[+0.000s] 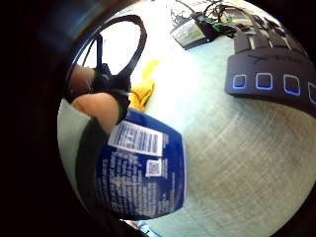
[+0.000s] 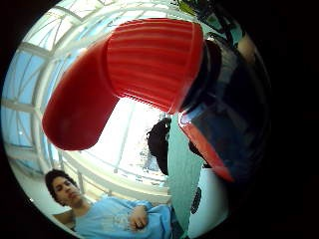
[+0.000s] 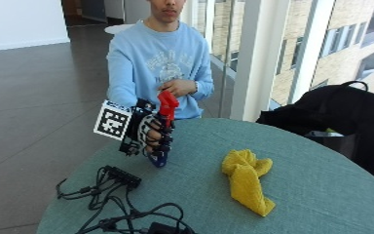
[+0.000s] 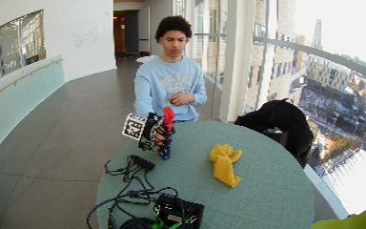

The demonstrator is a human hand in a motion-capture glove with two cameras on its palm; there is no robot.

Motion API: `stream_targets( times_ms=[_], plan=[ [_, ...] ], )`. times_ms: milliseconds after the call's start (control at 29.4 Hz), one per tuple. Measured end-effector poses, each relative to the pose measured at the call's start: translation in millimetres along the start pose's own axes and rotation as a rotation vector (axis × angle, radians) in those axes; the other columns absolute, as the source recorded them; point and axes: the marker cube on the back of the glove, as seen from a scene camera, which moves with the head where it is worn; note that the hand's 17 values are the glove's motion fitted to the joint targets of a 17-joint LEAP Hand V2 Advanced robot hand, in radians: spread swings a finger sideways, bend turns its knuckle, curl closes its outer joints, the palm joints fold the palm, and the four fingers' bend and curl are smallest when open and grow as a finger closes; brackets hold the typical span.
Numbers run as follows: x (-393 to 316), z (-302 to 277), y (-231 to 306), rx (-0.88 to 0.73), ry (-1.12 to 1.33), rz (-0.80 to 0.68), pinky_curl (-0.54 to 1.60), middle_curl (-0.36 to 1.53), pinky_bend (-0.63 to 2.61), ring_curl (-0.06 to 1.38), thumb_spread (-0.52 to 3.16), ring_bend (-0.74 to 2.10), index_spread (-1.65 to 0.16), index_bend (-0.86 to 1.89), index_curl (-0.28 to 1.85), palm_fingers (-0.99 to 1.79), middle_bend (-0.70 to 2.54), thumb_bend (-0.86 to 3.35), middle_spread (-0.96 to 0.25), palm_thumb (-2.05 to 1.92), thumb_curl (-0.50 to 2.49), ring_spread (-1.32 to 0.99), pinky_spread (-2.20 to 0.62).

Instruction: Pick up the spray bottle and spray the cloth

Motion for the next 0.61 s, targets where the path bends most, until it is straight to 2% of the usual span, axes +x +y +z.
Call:
stream_targets(
  times_ms=[238, 613],
  plan=[
    [-39, 17, -17, -0.32, 0.043, 0.073, 0.35, 0.43, 0.23, 0.37, 0.69, 0.39, -0.28, 0.17, 0.36, 1.06, 0.23, 0.0, -0.12, 1.06, 0.57, -0.05, 0.15],
    [-71, 34, -31, -0.46, 0.111, 0.122, 0.36, 0.45, 0.22, 0.38, 0.6, 0.38, -0.26, 0.15, 0.38, 1.08, 0.21, -0.02, -0.12, 1.06, 0.63, -0.05, 0.13]
  ],
)
